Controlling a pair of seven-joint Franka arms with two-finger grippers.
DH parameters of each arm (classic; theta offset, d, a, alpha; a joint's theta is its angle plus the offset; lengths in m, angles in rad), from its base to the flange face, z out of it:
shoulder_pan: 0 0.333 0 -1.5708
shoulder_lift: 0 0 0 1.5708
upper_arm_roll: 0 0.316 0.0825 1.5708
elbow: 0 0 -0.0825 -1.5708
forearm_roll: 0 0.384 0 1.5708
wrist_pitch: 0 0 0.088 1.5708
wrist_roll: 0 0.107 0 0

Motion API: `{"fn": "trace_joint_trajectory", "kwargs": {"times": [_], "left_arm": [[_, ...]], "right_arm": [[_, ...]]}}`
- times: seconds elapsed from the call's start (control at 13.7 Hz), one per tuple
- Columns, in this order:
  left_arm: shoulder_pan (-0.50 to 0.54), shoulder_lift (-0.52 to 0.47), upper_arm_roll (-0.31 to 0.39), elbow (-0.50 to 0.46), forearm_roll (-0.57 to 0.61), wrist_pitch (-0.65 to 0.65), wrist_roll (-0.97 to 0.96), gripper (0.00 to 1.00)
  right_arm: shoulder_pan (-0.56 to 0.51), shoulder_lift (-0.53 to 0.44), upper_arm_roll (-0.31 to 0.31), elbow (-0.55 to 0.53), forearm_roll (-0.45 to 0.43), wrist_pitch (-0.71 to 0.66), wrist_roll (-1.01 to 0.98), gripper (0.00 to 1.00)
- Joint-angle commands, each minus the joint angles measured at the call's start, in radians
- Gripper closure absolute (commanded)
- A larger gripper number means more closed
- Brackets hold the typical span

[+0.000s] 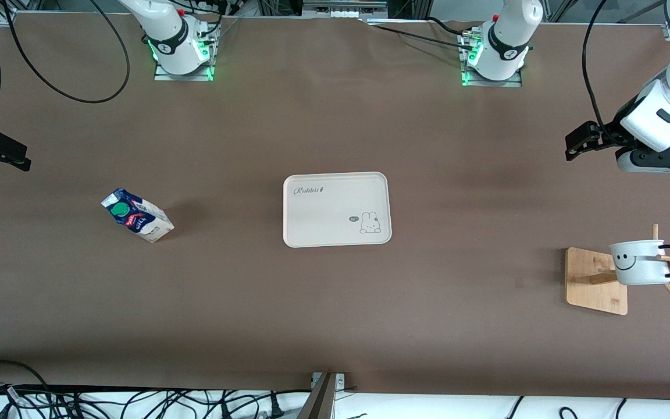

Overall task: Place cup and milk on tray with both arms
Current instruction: 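Reach the right gripper to the milk carton while the left gripper approaches the mug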

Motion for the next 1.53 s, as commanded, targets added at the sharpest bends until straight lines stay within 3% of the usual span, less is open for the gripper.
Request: {"fn": "trace_joint_trajectory", "kwargs": {"times": [0.0, 1.02, 1.46], "left_arm": [[0.002, -0.001, -0.004, 0.021, 0.028, -0.022, 0.014, 0.0], [-0.001, 0.002, -0.003, 0.024, 0.017, -0.089, -0.038, 0.0], [-0.003, 0.127, -0.003, 0.2, 0.016, -0.089, -0.05, 0.0]], "right_arm": [[-0.007, -0.015, 0.012, -0.012, -0.01, -0.006, -0.012, 0.0], [-0.01, -0.013, 0.008, -0.013, 0.041, -0.017, -0.01, 0.0], [-0.002, 0.028, 0.014, -0.016, 0.034, -0.024, -0.022, 0.0]]}}
